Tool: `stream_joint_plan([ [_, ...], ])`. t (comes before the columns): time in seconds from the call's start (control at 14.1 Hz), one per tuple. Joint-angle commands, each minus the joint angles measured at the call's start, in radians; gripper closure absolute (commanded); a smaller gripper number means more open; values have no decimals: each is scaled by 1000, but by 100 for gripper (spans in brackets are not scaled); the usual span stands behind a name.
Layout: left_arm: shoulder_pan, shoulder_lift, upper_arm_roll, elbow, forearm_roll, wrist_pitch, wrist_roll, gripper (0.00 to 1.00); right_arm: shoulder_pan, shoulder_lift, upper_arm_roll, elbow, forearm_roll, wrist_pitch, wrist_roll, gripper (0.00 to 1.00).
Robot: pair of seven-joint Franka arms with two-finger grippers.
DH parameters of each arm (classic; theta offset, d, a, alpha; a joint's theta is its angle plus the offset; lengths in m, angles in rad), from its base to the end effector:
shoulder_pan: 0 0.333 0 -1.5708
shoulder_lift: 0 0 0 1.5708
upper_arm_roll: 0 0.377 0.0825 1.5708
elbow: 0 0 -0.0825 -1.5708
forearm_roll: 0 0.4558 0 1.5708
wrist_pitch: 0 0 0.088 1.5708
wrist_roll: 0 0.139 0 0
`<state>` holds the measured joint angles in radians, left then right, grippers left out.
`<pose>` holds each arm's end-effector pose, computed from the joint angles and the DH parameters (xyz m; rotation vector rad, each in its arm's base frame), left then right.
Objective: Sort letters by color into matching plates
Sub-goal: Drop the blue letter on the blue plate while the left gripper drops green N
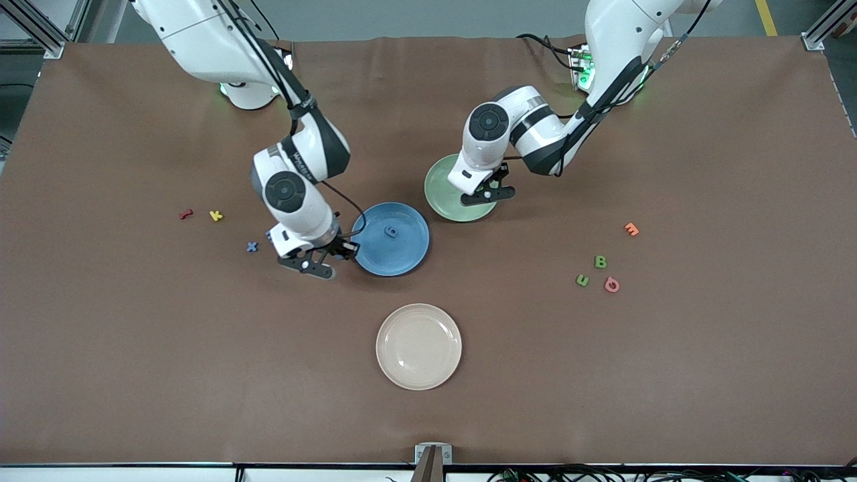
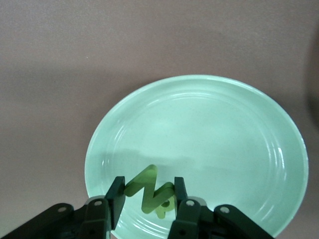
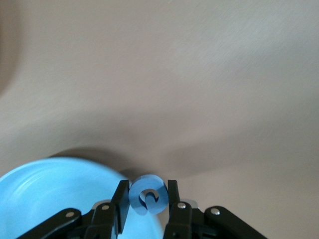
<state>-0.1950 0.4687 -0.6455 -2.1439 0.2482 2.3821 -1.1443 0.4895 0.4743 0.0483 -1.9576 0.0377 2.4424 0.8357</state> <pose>0.4098 -0.4603 0.1803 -3.0926 -0.2277 0.2523 0.5966 0.3559 0.2010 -3.0561 0.5121 0.0327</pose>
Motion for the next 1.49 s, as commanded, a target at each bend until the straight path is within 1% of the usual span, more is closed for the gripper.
stream_joint_plan([
  [0.0,8,10,3,1,10,17,-9,72,47,-5,7,11,1,-5,100,100],
  [0.28,17,18,7,2,11,48,-8,72,80,16,5,17,-9,24,151,100],
  [0.43,17,21,26,2,14,48,-6,72,86,26,5,20,-12,26,170,95],
  [0.5,16,22,26,2,17,48,-6,72,84,27,5,26,-12,20,175,69],
  [0.57,17,22,26,4,19,48,-6,72,83,29,5,29,-13,15,175,1],
  [0.64,17,22,26,3,19,48,-5,70,84,29,4,31,-15,10,174,0],
  [0.71,17,22,26,2,20,48,6,55,83,29,4,32,-15,10,172,0],
  [0.78,17,22,26,2,20,48,9,20,83,29,2,32,-15,10,171,0],
  [0.85,17,21,26,4,22,48,9,0,83,29,2,37,-15,7,171,0],
  [1.07,26,-2,26,7,20,39,9,0,72,26,2,48,-18,-11,148,0],
  [1.14,44,-13,23,7,20,37,11,0,61,23,-2,45,-25,-37,102,0],
  [1.28,51,-33,23,15,20,34,14,0,11,-8,-5,28,-28,-95,-5,0],
  [1.35,71,-42,23,18,20,34,23,0,-8,-41,-5,-3,-28,-98,-42,0],
  [1.42,107,-54,18,22,20,32,72,0,-37,-74,-5,-39,-28,-94,-91,0],
])
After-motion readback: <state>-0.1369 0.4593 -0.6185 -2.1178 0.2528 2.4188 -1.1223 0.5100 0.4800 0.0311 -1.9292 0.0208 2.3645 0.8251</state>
